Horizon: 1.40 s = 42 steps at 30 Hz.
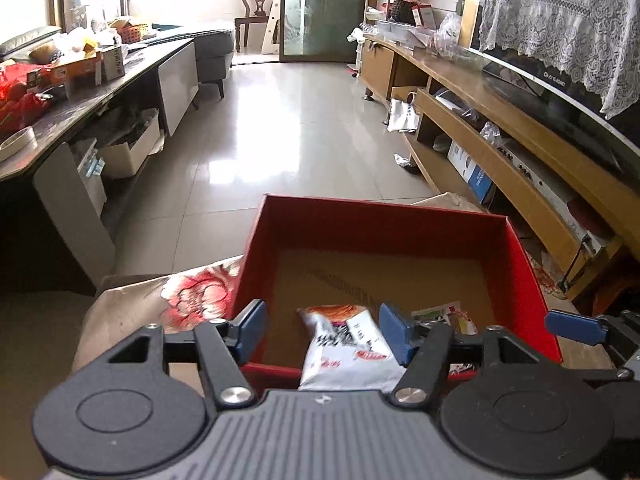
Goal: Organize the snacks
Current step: 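Lower both packets into the red box and open both tools, then grasp the white-and-red stick pack with left tool while right tool reaches the red Trolli bag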
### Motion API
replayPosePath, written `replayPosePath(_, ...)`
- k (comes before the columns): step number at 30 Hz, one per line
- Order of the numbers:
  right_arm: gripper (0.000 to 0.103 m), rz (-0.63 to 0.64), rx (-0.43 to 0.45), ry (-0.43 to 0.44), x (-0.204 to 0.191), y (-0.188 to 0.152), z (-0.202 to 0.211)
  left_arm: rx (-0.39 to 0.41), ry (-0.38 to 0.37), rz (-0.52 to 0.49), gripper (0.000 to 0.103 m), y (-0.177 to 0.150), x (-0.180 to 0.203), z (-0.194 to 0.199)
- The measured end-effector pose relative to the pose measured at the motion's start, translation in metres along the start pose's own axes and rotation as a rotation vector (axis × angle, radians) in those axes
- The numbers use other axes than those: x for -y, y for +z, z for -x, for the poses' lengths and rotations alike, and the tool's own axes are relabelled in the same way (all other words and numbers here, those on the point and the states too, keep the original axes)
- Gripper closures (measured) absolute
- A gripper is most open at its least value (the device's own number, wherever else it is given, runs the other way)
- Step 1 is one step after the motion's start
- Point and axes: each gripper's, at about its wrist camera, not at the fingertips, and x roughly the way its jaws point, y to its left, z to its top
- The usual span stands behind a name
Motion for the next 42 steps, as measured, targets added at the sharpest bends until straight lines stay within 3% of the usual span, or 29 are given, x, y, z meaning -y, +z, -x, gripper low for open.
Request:
replayPosePath(14, 0.019, 0.006, -0.045, 0.038, -0.006, -0.028, 0.026, -0.109, -0.055, -0.007, 0.033, -0.046, -0.027, 0.015)
replayPosePath(19, 0.019, -0.002, -0.069, 0.048, -0.007, -0.037, 0.031, -0.167, -0.077, -0.018, 0.033, -0.054, -0.025, -0.002)
replayPosePath(24, 0.018, -0.012, -0.085, 0.057, -0.002, -0.047, 0.036, -0.171, -0.087, -0.123, 0.033, -0.051, -0.025, -0.024)
replayPosePath(30, 0.018, -0.029, -0.113, 0.066, 0.007, -0.051, 0.031, -0.233, -0.16, -0.182, 0.033, -0.052, -0.027, -0.053)
replayPosePath(37, 0.018, -0.024, -0.136, 0.085, 0.004, -0.053, 0.025, -0.276, -0.216, -0.126, 0.028, -0.046, -0.032, -0.07)
replayPosePath(42, 0.018, -0.017, -0.138, 0.095, 0.003, -0.053, 0.027, -0.314, -0.255, -0.11, 0.024, -0.058, -0.038, -0.062)
